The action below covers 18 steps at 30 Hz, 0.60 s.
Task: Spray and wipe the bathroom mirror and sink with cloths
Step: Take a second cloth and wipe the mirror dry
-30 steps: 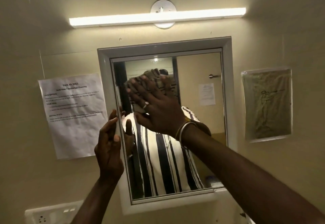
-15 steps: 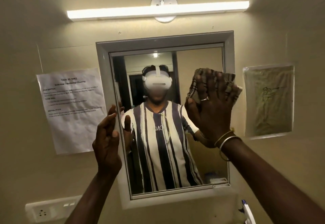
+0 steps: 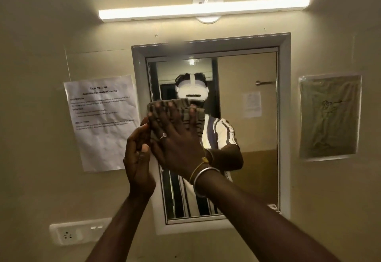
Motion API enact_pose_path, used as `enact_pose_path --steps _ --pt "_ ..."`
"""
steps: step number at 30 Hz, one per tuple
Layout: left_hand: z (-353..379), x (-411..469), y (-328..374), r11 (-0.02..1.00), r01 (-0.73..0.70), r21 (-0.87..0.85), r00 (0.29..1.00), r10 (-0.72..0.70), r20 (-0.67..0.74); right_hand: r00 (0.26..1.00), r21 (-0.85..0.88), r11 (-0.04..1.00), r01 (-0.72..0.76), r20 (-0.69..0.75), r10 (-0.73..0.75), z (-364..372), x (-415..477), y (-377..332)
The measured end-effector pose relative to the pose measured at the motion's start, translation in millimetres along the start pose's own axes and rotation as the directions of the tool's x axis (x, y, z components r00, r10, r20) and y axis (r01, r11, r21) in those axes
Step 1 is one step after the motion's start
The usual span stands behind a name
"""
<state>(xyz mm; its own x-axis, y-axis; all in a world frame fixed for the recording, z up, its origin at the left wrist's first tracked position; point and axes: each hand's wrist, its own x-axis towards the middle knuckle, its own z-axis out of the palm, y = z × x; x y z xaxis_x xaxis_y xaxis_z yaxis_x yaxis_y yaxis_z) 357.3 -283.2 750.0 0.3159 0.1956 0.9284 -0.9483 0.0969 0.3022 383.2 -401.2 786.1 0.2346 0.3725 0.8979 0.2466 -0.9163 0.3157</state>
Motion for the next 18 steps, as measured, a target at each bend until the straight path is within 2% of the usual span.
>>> enact_pose_path --steps 4,6,8,11,15,18 --pt "0 0 -1 1.000 0.002 0.012 0.999 -0.001 -0.050 0.993 -0.037 0.993 0.113 0.015 -0.113 -1 -4 10" --pt "2 0 -1 1.000 0.005 0.012 0.999 -0.005 -0.041 0.977 -0.050 0.976 0.213 0.039 -0.211 -3 -9 27" --pt "2 -1 -2 1.000 0.009 0.019 1.000 -0.008 -0.019 0.967 -0.068 0.966 0.250 0.059 -0.247 -7 -17 45" --pt "7 -2 -1 1.000 0.004 0.001 0.999 -0.004 0.037 0.989 -0.077 0.986 0.148 0.003 -0.149 -17 -38 77" --pt "9 -3 1 1.000 0.016 -0.022 0.997 -0.014 0.077 0.994 -0.125 0.988 -0.093 -0.075 0.085 -25 -77 129" --pt "4 -3 -6 1.000 0.016 0.009 0.998 -0.017 0.053 0.970 -0.177 0.953 -0.245 -0.045 0.241 -29 -107 161"
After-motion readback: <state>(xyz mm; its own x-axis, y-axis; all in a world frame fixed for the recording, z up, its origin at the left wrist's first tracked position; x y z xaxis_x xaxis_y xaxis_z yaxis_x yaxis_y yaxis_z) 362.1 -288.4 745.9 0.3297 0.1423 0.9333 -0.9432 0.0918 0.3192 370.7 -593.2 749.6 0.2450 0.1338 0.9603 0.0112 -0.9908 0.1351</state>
